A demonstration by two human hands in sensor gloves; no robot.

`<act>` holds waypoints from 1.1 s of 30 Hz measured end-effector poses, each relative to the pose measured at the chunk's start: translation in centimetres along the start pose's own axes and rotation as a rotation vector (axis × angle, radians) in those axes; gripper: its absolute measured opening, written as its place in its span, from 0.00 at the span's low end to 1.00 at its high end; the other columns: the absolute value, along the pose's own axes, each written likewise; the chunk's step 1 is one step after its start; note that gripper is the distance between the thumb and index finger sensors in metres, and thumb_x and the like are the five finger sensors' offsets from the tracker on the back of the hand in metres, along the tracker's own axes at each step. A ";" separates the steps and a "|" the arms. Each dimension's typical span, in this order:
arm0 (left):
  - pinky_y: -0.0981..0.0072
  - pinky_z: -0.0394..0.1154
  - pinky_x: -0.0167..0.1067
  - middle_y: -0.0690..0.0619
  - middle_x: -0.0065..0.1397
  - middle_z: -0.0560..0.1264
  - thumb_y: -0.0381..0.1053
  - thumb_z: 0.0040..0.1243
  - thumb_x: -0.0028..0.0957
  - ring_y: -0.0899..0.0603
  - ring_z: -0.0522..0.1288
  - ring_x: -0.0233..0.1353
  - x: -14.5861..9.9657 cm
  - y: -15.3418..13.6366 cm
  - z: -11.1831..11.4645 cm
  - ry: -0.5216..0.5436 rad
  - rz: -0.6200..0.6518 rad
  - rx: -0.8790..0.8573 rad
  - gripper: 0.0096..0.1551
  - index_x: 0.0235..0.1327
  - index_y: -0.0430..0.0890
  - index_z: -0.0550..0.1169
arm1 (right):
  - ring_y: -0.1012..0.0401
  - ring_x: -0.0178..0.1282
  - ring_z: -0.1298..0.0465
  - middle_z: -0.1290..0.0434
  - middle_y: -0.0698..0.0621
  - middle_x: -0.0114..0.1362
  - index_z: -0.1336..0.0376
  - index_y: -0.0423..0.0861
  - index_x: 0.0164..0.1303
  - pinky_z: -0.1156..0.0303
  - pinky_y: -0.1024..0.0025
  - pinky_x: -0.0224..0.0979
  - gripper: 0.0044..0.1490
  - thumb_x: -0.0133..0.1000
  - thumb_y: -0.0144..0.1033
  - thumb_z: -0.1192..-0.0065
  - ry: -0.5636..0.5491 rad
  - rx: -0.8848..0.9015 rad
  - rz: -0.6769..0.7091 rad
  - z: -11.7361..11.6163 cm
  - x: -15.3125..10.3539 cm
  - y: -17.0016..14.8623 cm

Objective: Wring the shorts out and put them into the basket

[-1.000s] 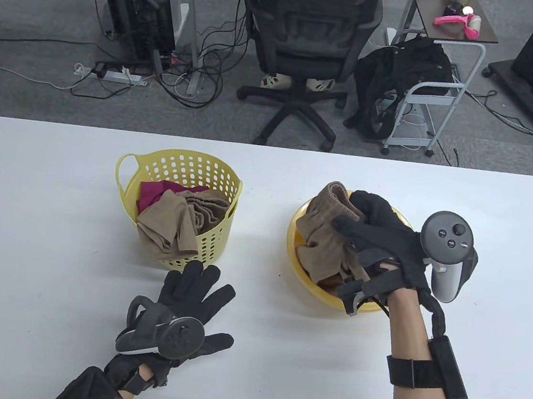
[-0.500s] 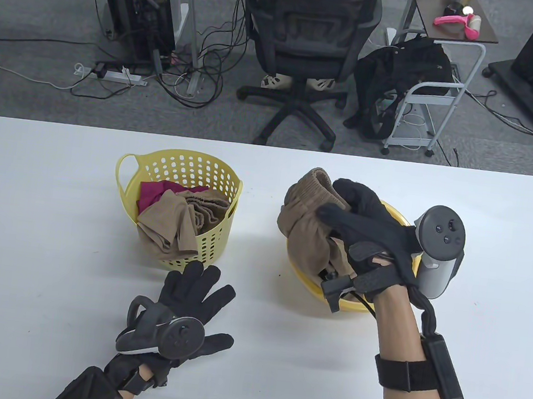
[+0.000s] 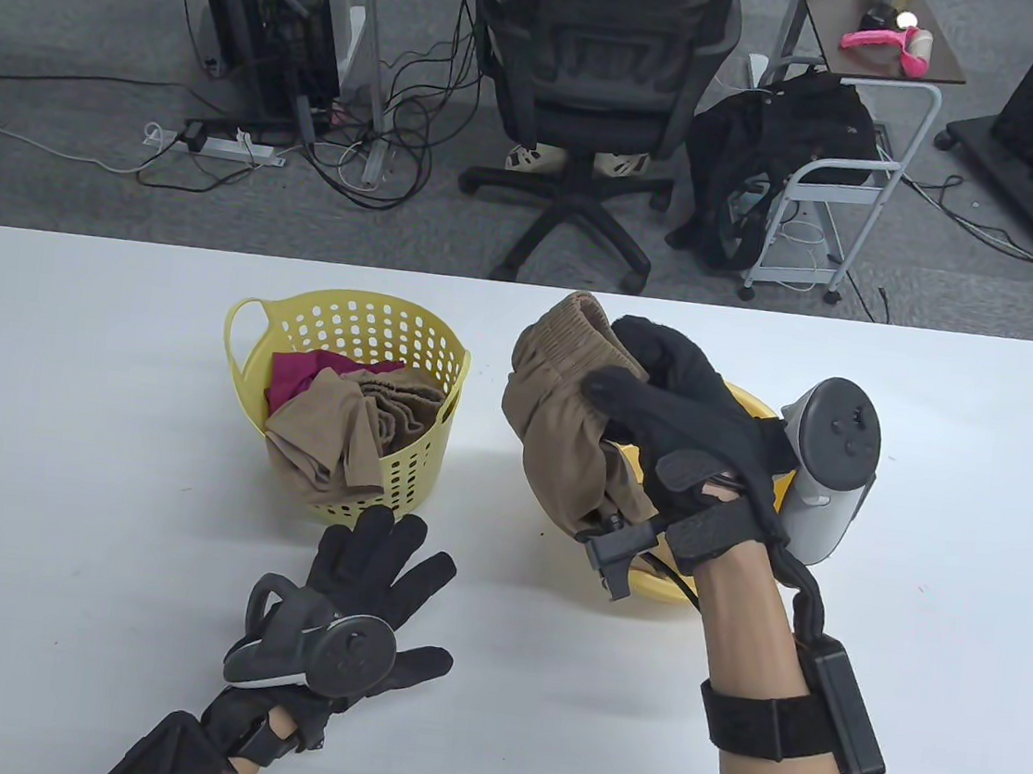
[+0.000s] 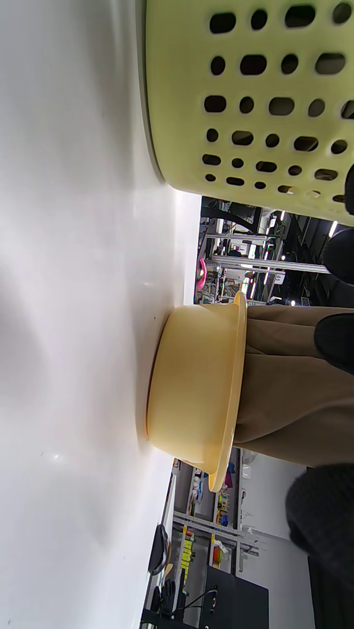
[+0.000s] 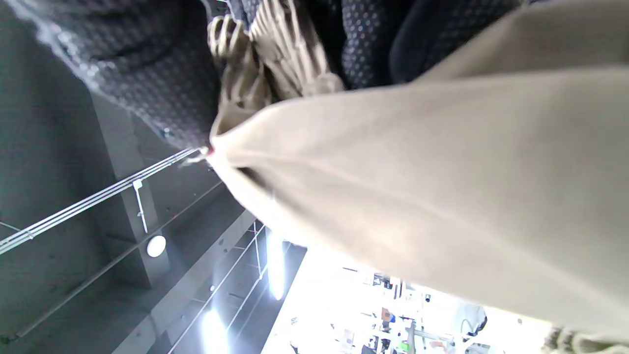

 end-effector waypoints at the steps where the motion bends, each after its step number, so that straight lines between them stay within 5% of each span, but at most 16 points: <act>1: 0.16 0.49 0.67 0.30 0.90 0.49 0.75 0.57 0.53 0.15 0.48 0.84 0.0 0.0 0.0 0.001 0.000 0.001 0.53 0.85 0.49 0.57 | 0.48 0.56 0.19 0.29 0.39 0.66 0.41 0.39 0.71 0.19 0.59 0.60 0.42 0.57 0.52 0.26 0.006 0.006 0.006 -0.2 0.0 0.3; 33: 0.16 0.49 0.67 0.29 0.89 0.49 0.75 0.57 0.53 0.15 0.48 0.84 -0.1 -0.1 -0.2 0.013 -0.006 0.009 0.53 0.85 0.49 0.57 | 0.50 0.56 0.18 0.29 0.39 0.67 0.42 0.39 0.72 0.18 0.62 0.60 0.42 0.60 0.53 0.27 0.121 0.238 0.073 -5.5 0.5 5.2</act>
Point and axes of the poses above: the tracker on the back of each hand, its own y axis roughly to the thumb side, its own x axis roughly from the wrist to the fingertips, z = x × y, the point moved 3 cm from there along x, roughly from the wrist to the fingertips
